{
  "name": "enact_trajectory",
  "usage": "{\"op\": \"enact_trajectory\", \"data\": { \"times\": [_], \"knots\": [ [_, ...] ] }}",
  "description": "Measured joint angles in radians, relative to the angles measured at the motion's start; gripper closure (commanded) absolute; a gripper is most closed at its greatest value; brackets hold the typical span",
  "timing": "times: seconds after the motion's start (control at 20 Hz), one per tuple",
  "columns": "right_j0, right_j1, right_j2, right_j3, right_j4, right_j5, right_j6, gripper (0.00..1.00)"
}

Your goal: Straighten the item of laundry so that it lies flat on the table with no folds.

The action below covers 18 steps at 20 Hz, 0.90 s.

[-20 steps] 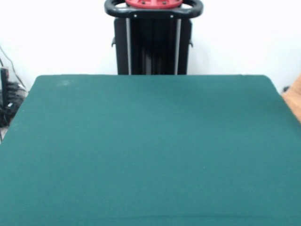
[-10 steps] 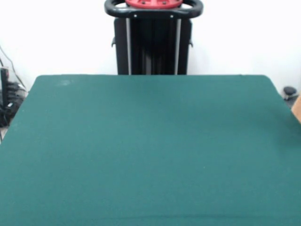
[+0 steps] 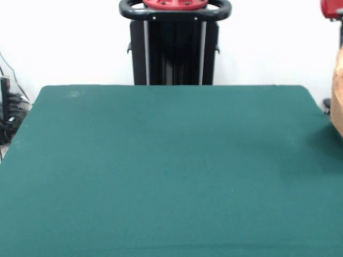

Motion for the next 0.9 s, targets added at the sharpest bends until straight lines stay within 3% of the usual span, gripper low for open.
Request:
{"op": "enact_trajectory", "data": {
  "times": [0.4, 0.9],
  "knots": [
    [-0.224, -0.069, 0.135, 0.071, -0.145, 0.0, 0.0, 1.0],
    [-0.316, -0.057, 0.2, 0.09, -0.311, -0.008, 0.0, 1.0]
  ]
}}
